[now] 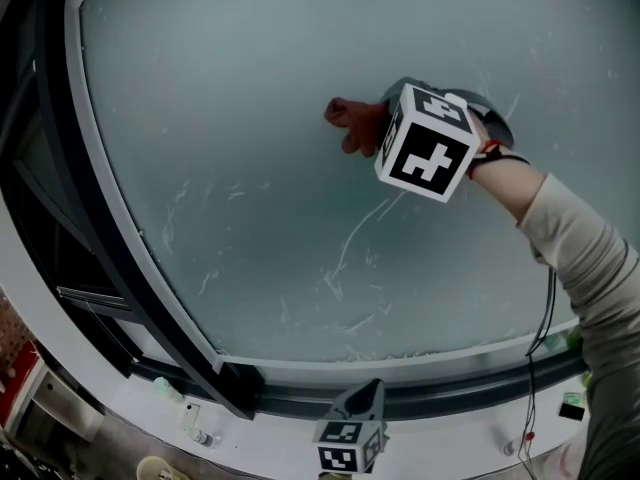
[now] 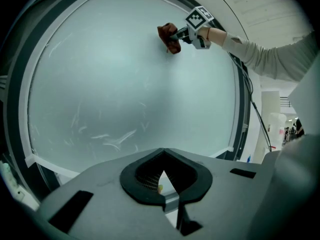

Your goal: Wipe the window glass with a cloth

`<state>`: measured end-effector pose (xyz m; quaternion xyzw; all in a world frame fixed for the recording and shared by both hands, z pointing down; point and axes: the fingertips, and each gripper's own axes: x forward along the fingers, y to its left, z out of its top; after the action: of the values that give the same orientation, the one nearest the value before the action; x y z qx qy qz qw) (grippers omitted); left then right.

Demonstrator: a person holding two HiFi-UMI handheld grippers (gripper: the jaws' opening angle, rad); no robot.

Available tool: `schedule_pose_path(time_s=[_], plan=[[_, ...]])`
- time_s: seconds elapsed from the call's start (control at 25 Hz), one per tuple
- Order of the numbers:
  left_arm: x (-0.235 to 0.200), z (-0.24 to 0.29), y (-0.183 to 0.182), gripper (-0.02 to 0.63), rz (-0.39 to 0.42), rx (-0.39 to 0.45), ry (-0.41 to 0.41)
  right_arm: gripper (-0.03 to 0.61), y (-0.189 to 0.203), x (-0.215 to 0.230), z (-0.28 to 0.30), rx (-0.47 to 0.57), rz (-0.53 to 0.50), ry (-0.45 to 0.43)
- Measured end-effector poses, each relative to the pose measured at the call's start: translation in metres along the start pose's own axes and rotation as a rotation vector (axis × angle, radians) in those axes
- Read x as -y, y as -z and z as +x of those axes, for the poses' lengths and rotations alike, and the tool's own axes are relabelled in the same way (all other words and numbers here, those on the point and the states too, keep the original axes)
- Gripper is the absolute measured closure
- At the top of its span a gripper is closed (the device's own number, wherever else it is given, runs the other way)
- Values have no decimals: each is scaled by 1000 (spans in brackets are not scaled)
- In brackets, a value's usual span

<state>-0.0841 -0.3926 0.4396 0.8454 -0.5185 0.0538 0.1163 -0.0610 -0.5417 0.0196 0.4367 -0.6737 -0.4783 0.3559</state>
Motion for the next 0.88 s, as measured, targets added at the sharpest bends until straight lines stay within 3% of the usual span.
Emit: schedule_pose_path(time_s=[0.2, 0.44, 0.68, 0.88], plan=[[-3, -2, -9, 609, 5, 19, -4, 531, -12, 39, -5, 5, -8, 81], [-13, -5, -14, 609, 14, 31, -18, 531, -12, 58, -6, -25, 36, 97], [-10, -3, -14, 609, 26, 25, -4, 531, -16, 39, -28, 50, 54, 98], [-5, -1, -12, 609, 23, 15, 17, 531, 11, -21, -49, 58, 10, 34]])
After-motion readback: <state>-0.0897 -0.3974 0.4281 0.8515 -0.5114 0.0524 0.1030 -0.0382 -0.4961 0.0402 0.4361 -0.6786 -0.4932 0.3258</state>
